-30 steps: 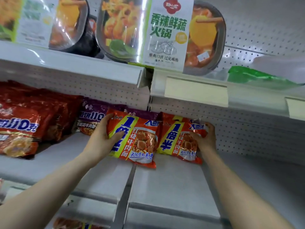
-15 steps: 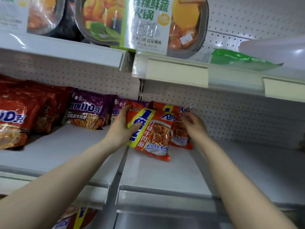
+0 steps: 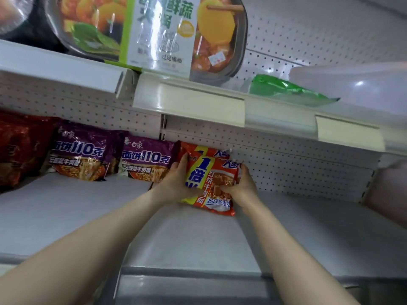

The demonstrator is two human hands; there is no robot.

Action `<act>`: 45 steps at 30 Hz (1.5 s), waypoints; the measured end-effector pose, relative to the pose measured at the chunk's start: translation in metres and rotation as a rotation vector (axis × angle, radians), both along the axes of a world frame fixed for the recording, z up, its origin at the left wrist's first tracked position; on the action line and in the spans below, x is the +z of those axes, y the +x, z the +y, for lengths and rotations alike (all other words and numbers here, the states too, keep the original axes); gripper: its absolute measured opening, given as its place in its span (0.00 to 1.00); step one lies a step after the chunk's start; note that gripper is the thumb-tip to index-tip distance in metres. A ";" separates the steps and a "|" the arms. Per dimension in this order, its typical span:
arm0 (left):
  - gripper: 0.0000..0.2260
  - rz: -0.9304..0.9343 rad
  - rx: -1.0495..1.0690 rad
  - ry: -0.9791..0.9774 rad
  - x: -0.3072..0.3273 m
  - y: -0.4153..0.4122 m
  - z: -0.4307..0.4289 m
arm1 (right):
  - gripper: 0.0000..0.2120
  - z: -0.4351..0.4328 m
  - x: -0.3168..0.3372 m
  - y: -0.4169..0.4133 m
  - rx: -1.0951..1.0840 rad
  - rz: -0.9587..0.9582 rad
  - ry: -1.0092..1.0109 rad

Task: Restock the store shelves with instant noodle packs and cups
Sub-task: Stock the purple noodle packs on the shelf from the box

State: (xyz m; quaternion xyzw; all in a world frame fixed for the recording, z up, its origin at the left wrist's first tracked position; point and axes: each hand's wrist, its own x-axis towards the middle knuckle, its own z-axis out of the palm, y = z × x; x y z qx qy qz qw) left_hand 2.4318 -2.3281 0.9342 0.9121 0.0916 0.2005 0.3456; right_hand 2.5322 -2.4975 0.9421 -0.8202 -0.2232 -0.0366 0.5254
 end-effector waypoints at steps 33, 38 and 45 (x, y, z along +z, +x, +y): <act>0.42 -0.098 0.308 0.740 -0.024 -0.001 0.010 | 0.33 0.025 -0.026 -0.021 -0.138 -0.830 -0.699; 0.36 -0.081 0.277 0.717 -0.027 0.005 0.004 | 0.37 0.029 -0.040 -0.016 -0.075 -0.808 -0.758; 0.39 -0.064 0.289 0.695 -0.024 0.024 0.002 | 0.31 0.038 -0.037 0.006 -0.073 -0.771 -0.711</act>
